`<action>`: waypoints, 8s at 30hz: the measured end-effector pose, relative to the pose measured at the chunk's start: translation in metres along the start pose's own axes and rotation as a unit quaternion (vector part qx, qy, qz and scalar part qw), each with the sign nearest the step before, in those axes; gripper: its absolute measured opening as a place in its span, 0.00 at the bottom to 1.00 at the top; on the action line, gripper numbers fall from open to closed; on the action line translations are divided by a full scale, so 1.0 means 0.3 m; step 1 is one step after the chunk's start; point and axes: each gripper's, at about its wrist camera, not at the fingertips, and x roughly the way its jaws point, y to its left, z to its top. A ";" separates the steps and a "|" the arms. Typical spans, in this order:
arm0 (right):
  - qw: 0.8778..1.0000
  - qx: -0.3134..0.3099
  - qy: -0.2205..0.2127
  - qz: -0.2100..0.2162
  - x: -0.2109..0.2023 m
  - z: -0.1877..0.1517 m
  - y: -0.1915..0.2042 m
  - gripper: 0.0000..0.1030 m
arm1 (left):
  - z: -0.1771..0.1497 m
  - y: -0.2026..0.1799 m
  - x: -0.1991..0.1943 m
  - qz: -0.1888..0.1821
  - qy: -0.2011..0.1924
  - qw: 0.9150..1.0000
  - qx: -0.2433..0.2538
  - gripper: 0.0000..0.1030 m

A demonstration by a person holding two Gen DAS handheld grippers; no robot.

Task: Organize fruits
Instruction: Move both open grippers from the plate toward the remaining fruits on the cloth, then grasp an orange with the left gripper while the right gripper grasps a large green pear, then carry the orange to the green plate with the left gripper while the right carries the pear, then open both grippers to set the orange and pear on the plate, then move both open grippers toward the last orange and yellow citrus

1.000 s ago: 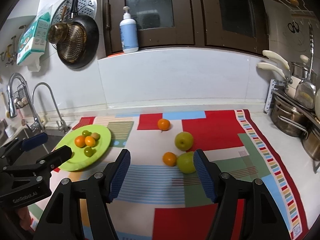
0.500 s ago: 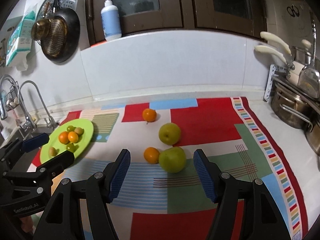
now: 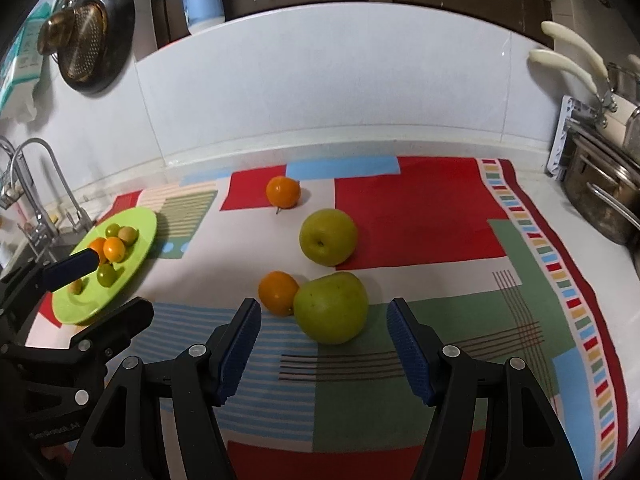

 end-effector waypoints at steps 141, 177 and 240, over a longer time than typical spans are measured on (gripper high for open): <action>0.986 -0.089 -0.028 0.139 -0.027 0.025 0.861 0.50 | -0.175 0.752 -0.249 0.066 -0.014 0.996 -0.062 0.35; 0.994 -0.074 -0.019 0.082 0.088 0.046 0.866 0.72 | -0.164 0.838 -0.150 0.065 0.003 0.994 -0.088 0.59; 0.993 -0.031 -0.117 -0.009 -0.284 0.062 0.194 0.73 | 0.083 0.173 -0.273 0.052 -0.082 0.993 -0.070 0.79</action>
